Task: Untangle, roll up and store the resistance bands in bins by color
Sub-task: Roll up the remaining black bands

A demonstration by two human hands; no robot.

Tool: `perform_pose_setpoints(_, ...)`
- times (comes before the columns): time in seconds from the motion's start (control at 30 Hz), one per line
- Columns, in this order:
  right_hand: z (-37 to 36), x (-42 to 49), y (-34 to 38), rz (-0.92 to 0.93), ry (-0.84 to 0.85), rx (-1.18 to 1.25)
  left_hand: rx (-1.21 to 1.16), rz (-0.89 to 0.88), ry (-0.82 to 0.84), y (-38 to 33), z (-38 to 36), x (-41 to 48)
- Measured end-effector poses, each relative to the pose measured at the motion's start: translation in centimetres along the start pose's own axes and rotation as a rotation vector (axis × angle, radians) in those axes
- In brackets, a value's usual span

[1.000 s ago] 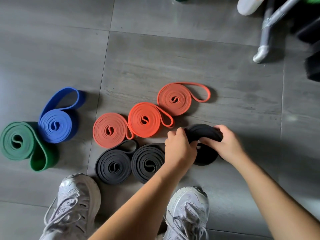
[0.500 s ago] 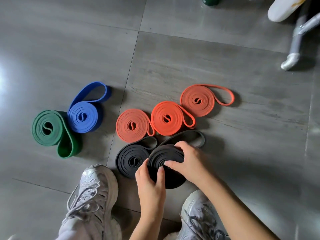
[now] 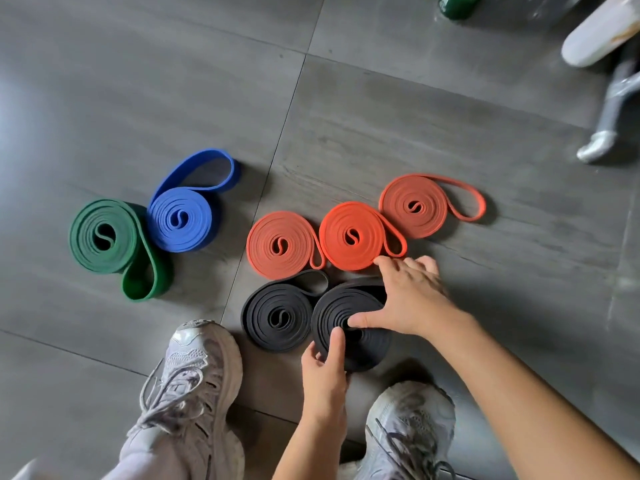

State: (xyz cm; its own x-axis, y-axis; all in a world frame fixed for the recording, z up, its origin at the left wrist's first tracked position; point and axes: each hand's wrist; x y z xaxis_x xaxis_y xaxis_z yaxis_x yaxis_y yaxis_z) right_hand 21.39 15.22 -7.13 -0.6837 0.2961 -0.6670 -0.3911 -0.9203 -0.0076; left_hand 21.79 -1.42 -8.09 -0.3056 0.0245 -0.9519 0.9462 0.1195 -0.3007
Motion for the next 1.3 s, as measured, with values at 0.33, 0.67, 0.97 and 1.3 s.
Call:
perform_pose_setpoints(0.33, -1.4, -0.3, 0.7, -0.039, 0.205, 0.384, -0.030, -0.005, 0.180, -1.1, 0.3, -0.4)
perform_pose_setpoints(0.67, -0.1, -4.4, 5.1, 0.029, -0.002, 0.682, 0.187, -0.535, -0.099, -1.4, 3.2, -3.8)
perform_pose_setpoints(0.97, -1.5, -5.8, 3.3, -0.063, 0.130, 0.625, 0.204, -0.303, -0.082, 1.7, 2.9, -3.8)
perform_pose_setpoints(1.3, 1.3, -3.0, 10.5, 0.125, 0.085, 0.624, 0.186, -0.630, -0.384, -2.8, 6.9, -1.9)
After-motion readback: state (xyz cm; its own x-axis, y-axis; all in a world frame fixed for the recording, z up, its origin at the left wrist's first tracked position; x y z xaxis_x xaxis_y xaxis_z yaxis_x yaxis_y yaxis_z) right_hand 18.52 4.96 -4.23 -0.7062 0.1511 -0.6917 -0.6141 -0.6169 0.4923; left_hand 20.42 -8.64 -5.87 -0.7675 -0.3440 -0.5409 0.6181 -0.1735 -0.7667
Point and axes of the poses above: each hand's wrist, its own x-axis towards the middle knuckle, its own z-axis out of the back of the hand, y = z × x, and after that the axes turned 13 degrees about -x, right-handed
